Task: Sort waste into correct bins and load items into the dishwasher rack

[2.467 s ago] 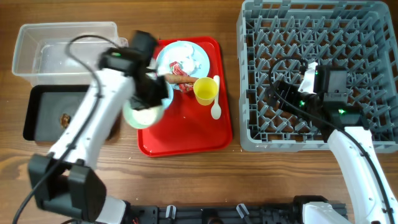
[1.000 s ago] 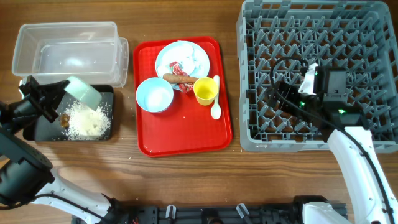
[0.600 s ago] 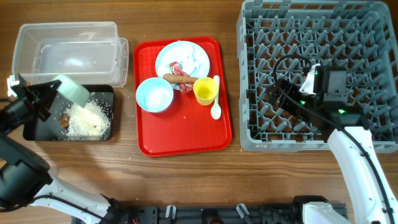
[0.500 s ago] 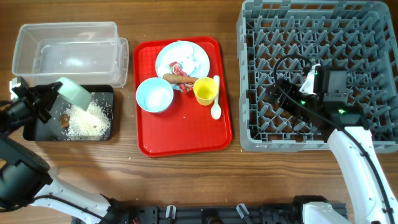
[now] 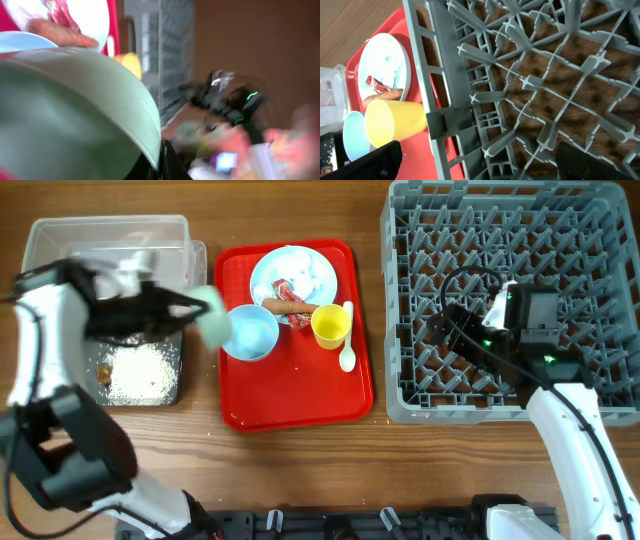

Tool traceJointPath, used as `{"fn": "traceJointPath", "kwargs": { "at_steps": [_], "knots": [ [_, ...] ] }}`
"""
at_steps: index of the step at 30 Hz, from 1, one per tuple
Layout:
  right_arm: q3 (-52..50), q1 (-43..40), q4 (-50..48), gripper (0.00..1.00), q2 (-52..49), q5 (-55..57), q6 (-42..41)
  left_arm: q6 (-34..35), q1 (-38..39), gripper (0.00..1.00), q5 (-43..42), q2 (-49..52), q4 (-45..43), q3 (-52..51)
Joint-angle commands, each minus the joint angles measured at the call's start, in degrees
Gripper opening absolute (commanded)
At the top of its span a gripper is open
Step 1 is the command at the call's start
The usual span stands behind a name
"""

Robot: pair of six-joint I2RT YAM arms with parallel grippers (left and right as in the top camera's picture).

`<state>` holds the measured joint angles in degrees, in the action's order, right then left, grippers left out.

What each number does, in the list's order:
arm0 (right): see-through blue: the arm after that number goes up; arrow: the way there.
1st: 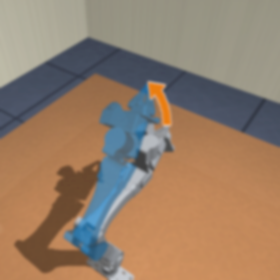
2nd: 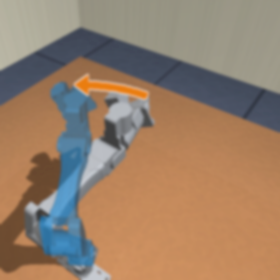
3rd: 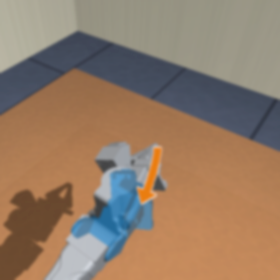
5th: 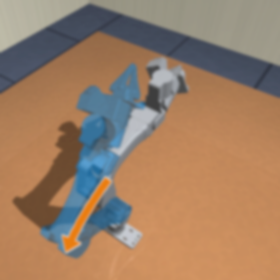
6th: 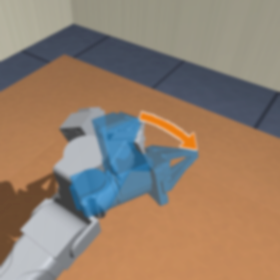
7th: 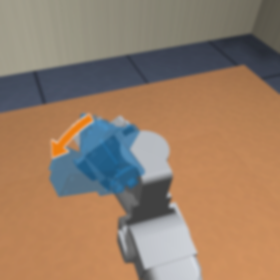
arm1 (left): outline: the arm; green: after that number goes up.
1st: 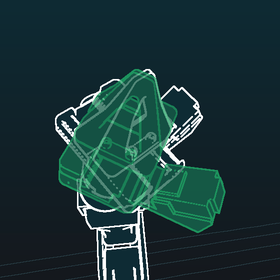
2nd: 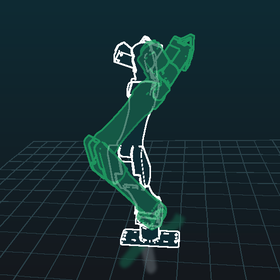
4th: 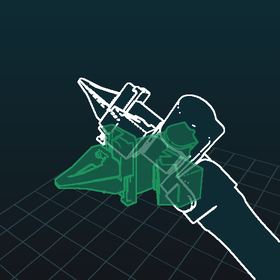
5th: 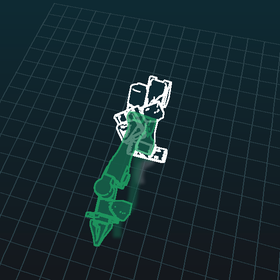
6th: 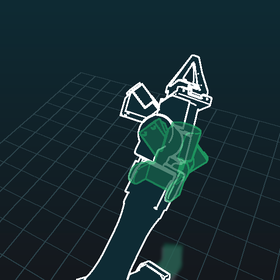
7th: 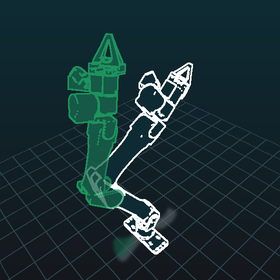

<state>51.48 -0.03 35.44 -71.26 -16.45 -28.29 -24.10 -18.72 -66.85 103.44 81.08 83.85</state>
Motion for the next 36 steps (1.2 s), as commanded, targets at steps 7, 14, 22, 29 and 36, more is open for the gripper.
{"fn": "traceJointPath", "kwargs": {
  "at_steps": [7, 14, 22, 29, 36],
  "knots": [
    [0.57, 0.35, -0.35, 0.99, -0.52, 0.13, -0.2, 38.42, 37.05, 0.04, 69.2, -8.7, -11.5, -0.28],
    [0.57, 0.35, -1.14, 0.99, -0.52, 0.15, -0.17, 56.41, 52.54, 0.04, 74.27, -7.41, -16.28, -13.55],
    [0.57, 0.35, -1.6, 1.0, -0.52, 0.15, -0.17, 56.52, 54.51, 0.43, 74.2, -7.43, -24.37, -20.74],
    [0.57, 0.35, -1.9, 0.99, -0.52, 0.15, -0.2, 50.49, 54.45, 0.67, 73.99, -7.43, -28.2, -2.45],
    [0.57, 0.35, -1.75, 1.0, -0.52, 0.13, -0.2, 46.8, 50.64, 0.64, 71.19, -0.96, -40.68, -1.07]
  ]
}}
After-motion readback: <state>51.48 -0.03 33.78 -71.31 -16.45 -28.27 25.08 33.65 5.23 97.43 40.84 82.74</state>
